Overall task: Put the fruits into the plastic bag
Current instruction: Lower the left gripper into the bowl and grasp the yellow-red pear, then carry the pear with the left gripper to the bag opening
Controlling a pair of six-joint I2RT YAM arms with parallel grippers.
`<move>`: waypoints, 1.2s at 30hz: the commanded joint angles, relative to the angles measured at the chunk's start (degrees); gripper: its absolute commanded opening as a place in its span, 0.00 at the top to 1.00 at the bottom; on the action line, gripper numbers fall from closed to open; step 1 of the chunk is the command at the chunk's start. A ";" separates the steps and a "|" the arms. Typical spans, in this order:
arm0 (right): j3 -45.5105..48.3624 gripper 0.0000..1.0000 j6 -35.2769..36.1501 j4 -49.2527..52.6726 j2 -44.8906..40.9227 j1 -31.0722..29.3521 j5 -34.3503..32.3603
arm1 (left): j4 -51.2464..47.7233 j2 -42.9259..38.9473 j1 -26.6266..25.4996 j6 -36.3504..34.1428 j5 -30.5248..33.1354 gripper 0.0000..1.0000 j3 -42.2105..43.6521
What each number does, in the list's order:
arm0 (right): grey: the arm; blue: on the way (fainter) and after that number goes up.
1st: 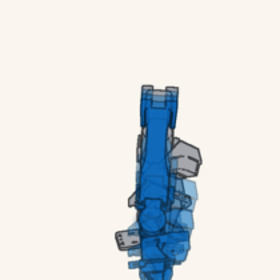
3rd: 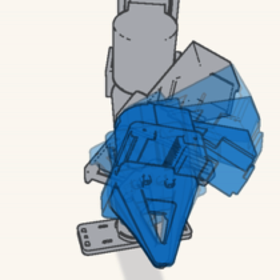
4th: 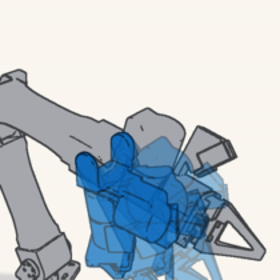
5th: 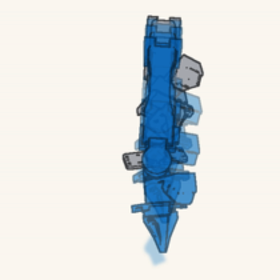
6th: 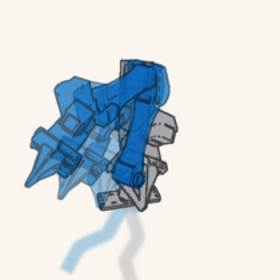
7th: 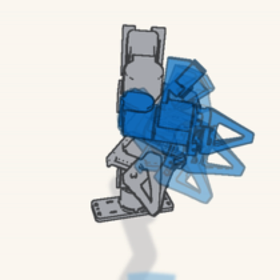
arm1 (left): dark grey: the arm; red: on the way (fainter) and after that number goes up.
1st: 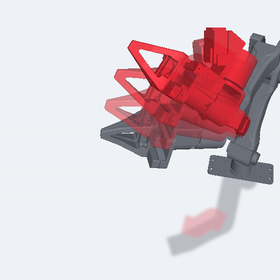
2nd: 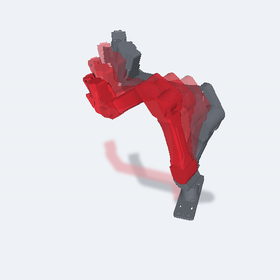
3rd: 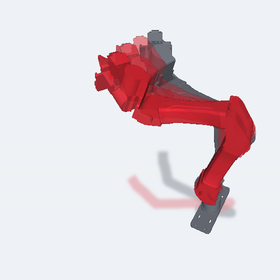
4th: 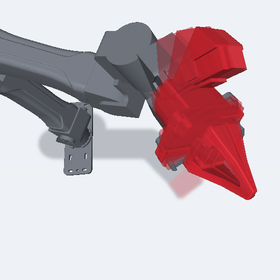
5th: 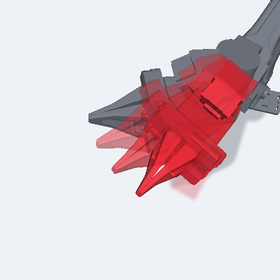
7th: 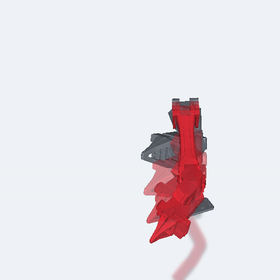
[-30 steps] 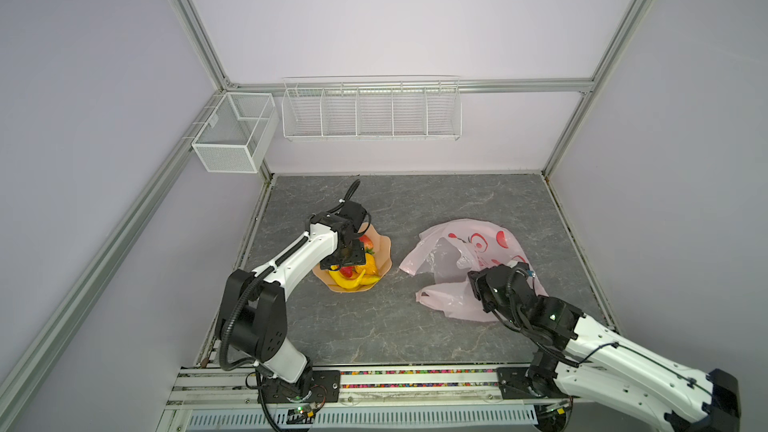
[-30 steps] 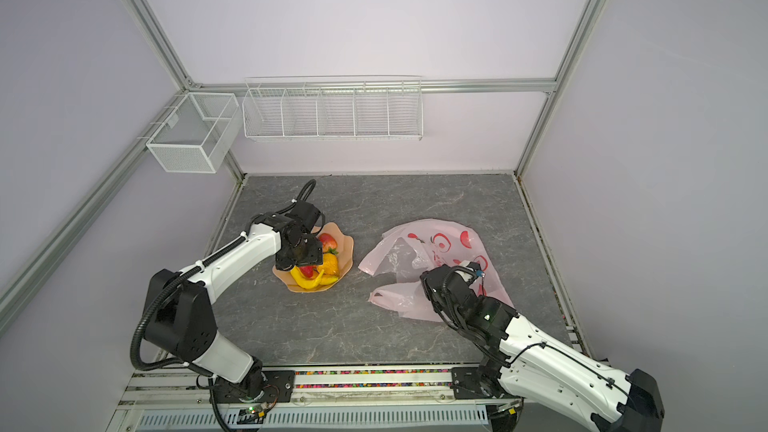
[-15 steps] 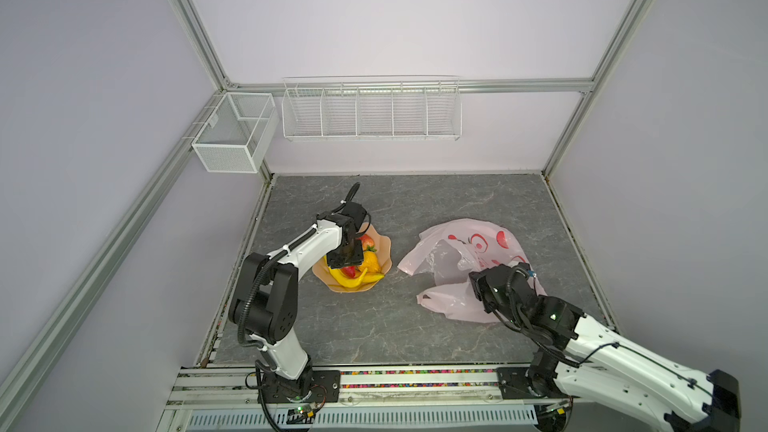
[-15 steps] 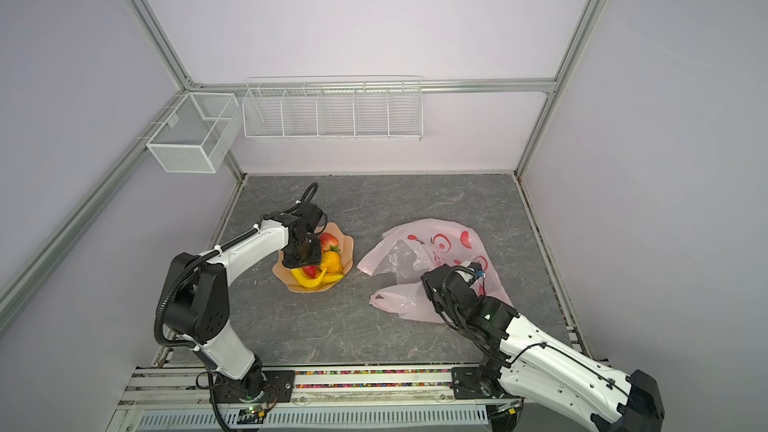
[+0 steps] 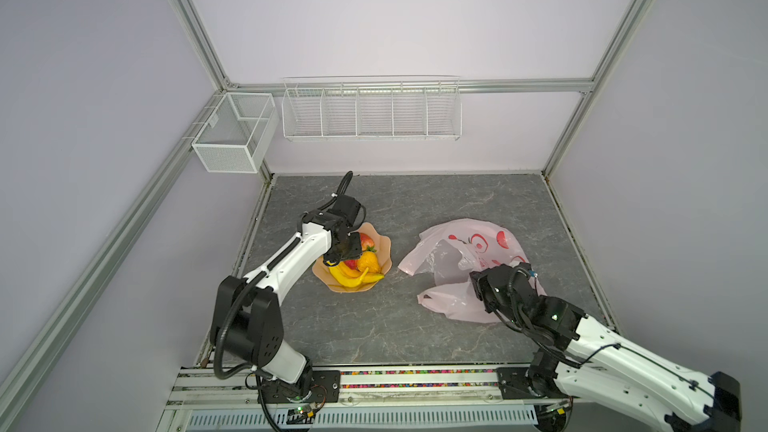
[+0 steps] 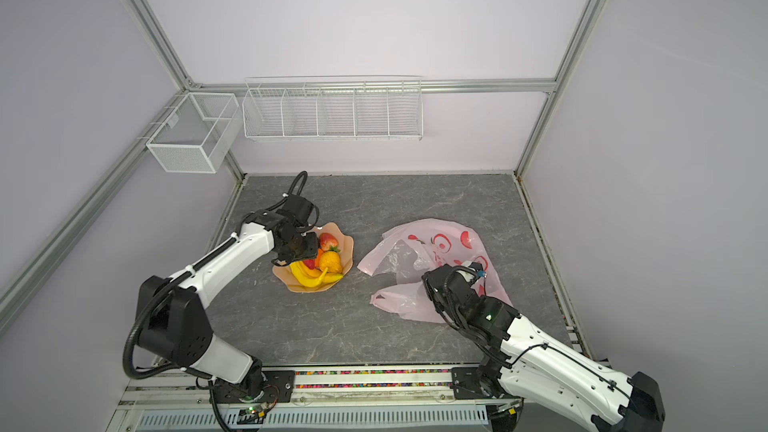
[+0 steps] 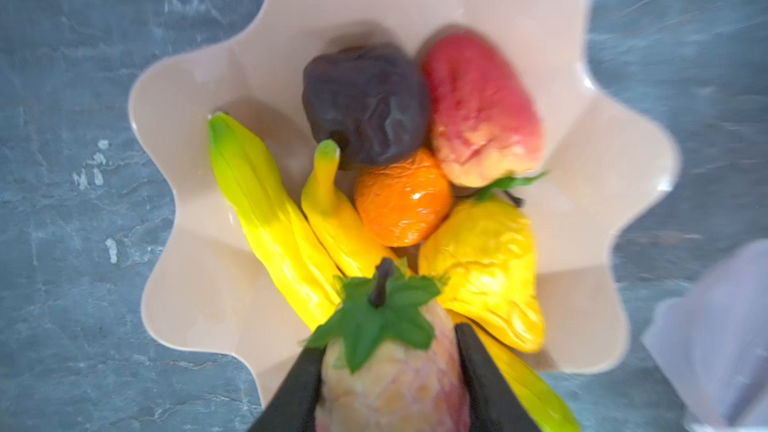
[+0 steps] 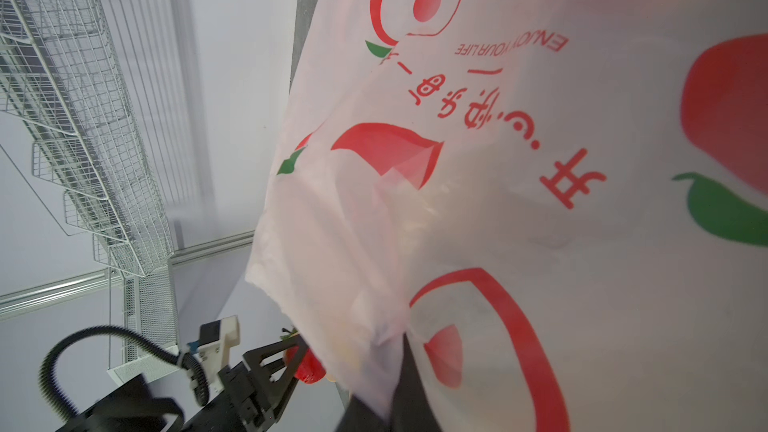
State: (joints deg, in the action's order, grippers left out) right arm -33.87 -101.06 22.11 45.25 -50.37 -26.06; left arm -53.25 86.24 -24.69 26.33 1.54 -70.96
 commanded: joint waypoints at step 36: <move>-1.64 0.94 -2.18 0.74 0.23 0.26 1.55 | 19.12 7.36 -30.48 -16.00 -25.04 0.82 -1.37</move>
State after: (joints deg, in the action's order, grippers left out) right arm -34.41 -100.49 22.20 45.19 -50.35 -25.65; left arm -36.56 91.37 -54.72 9.58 -17.56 -71.59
